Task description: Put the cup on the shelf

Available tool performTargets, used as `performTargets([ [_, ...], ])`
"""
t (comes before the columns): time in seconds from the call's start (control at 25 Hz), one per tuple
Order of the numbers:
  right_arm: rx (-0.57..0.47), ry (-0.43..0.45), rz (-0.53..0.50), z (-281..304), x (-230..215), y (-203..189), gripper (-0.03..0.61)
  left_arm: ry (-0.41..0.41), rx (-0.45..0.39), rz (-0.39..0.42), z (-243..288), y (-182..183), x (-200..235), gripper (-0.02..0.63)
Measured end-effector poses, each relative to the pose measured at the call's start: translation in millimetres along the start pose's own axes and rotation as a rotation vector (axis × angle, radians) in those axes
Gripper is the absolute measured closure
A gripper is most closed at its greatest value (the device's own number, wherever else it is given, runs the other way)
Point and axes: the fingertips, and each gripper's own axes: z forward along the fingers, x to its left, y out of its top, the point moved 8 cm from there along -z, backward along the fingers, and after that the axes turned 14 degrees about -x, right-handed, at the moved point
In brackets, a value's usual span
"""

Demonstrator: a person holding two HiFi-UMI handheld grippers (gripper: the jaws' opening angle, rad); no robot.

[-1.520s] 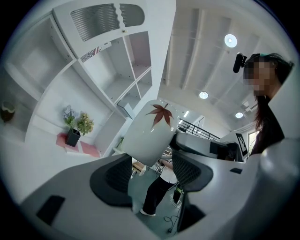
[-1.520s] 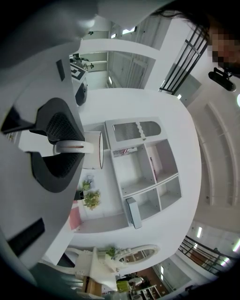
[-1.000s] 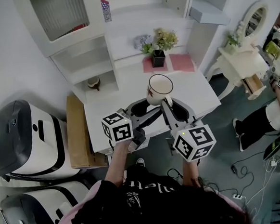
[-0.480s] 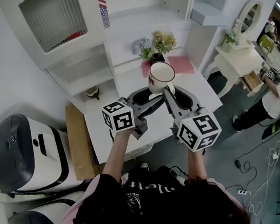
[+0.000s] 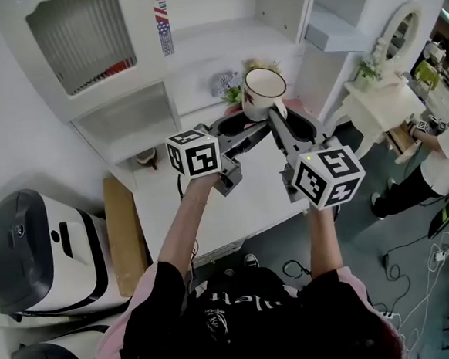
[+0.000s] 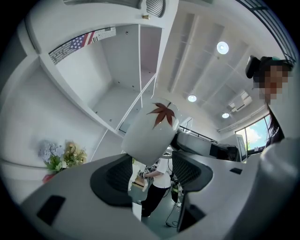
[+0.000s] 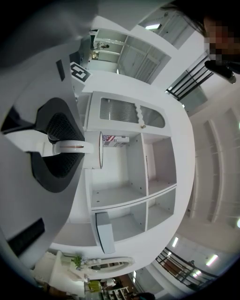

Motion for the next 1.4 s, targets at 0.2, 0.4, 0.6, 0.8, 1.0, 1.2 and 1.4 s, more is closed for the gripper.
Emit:
performTargets([
  [0.2, -0.033, 0.01, 0.013, 23, -26, 8, 0.494, 0.004, -0.013, 0.029, 27, 14, 15, 0.337],
  [0.4, -0.047, 0.022, 0.006, 47, -53, 13, 0.494, 0.008, -0.01, 0.037, 56, 25, 36, 0.337],
  [0.6, -0.07, 0.032, 0.035, 73, -82, 20, 0.494, 0.031, -0.034, 0.066, 82, 37, 53, 0.339],
  [0.8, -0.075, -0.004, -0.039, 100, -113, 25, 0.494, 0.078, -0.012, 0.13, 96, 38, 69, 0.339],
  [1.0, -0.059, -0.041, -0.012, 135, -154, 21, 0.494, 0.102, 0.028, 0.126, 91, 23, 81, 0.345],
  [1.2, 0.003, -0.09, 0.011, 169, -188, 7, 0.494, 0.121, 0.11, 0.154, 78, -7, 82, 0.351],
  [1.4, 0.028, -0.061, 0.014, 192, -197, -4, 0.494, 0.134, 0.124, 0.139, 60, -28, 81, 0.357],
])
